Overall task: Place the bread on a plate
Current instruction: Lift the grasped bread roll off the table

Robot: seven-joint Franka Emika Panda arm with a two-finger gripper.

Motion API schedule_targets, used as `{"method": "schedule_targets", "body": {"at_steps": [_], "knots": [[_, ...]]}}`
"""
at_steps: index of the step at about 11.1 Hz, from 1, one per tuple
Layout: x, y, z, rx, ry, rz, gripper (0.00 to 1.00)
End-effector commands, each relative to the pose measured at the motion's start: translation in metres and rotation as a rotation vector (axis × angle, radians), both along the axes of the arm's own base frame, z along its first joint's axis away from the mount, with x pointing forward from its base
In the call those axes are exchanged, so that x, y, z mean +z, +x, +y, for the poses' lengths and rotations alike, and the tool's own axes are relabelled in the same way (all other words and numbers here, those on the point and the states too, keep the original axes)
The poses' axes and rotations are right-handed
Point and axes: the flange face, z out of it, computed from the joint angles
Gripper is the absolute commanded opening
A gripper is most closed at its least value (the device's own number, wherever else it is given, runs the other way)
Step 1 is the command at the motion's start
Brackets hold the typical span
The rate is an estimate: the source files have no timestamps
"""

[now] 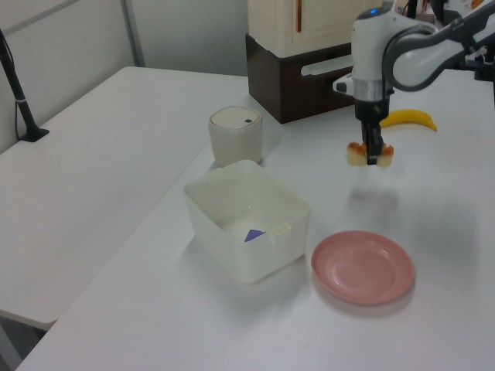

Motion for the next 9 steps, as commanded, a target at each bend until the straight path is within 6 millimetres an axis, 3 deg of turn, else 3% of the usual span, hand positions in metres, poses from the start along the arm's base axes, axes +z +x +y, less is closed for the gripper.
{"method": "schedule_targets", "body": {"at_steps": [1, 2, 5, 9], "knots": [[0.062, 0.008, 0.0, -0.043, 0.052, -0.025, 0.0], [0.073, 0.01, -0.006, -0.052, 0.053, -0.03, 0.0], [0.075, 0.01, -0.001, -0.038, 0.053, -0.031, 0.0], [0.075, 0.003, 0.058, 0.029, 0.053, -0.026, 0.0]]}}
